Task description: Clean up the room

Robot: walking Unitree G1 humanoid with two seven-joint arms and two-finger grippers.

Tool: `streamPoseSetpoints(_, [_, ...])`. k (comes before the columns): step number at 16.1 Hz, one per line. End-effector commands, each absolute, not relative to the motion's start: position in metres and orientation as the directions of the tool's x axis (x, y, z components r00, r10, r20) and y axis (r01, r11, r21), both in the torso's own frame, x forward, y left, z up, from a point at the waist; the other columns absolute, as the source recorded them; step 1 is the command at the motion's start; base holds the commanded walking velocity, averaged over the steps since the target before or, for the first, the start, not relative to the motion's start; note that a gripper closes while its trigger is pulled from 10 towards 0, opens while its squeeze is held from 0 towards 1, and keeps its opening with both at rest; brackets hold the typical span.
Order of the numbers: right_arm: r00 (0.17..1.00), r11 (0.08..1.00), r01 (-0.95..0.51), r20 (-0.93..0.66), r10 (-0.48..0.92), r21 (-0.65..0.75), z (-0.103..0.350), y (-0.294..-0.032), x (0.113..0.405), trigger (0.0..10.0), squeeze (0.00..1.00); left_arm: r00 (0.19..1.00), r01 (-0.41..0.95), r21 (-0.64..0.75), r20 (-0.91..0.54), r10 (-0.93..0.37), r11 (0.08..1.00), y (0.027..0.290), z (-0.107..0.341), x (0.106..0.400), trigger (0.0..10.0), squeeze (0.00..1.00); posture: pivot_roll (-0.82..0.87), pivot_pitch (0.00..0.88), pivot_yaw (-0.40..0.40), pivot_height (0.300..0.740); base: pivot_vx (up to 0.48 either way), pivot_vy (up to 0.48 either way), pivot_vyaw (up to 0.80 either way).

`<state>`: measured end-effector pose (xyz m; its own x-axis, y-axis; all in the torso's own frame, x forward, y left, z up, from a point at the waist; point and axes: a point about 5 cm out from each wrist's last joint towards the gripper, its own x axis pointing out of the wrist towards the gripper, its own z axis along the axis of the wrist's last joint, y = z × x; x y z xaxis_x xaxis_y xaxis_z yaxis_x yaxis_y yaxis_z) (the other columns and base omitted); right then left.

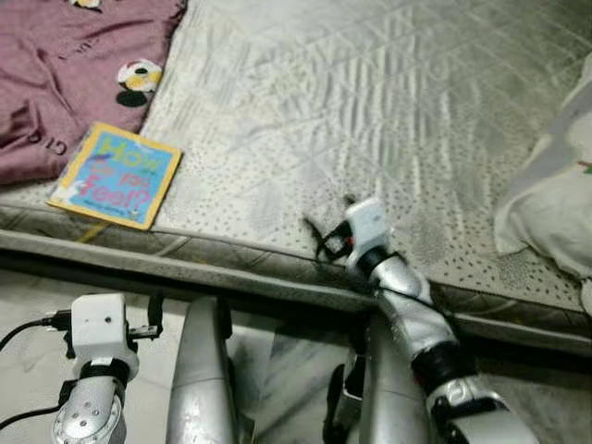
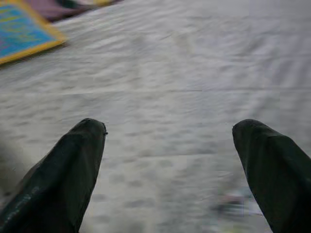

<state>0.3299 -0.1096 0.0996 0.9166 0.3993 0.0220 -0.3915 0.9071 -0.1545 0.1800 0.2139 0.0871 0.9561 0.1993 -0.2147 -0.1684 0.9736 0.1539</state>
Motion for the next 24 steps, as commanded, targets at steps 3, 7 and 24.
streamPoseSetpoints(3, [0.957,0.94,-0.282,0.014,0.29,-0.192,0.095,-0.118,0.337,10.0,0.0,0.961,-0.15,0.149,-0.211,0.18,0.977,0.209,0.09,0.182,10.0,0.0,0.19,0.281,-0.05,0.564,0.0,0.0,0.0])
streamPoseSetpoints(7, [0.956,0.925,-0.256,-0.218,0.198,-0.28,0.057,-0.132,0.333,10.0,0.0,0.964,-0.139,0.134,-0.21,0.165,0.981,0.207,0.09,0.184,10.0,0.0,0.19,0.279,-0.054,0.564,0.0,0.0,0.0])
streamPoseSetpoints(24, [0.94,0.977,-0.122,-0.336,0.059,-0.172,0.038,-0.149,0.33,0.0,0.0,0.97,-0.119,0.114,-0.2,0.14,0.986,0.2,0.087,0.197,10.0,0.0,0.15,0.235,-0.049,0.564,0.0,0.0,0.0])
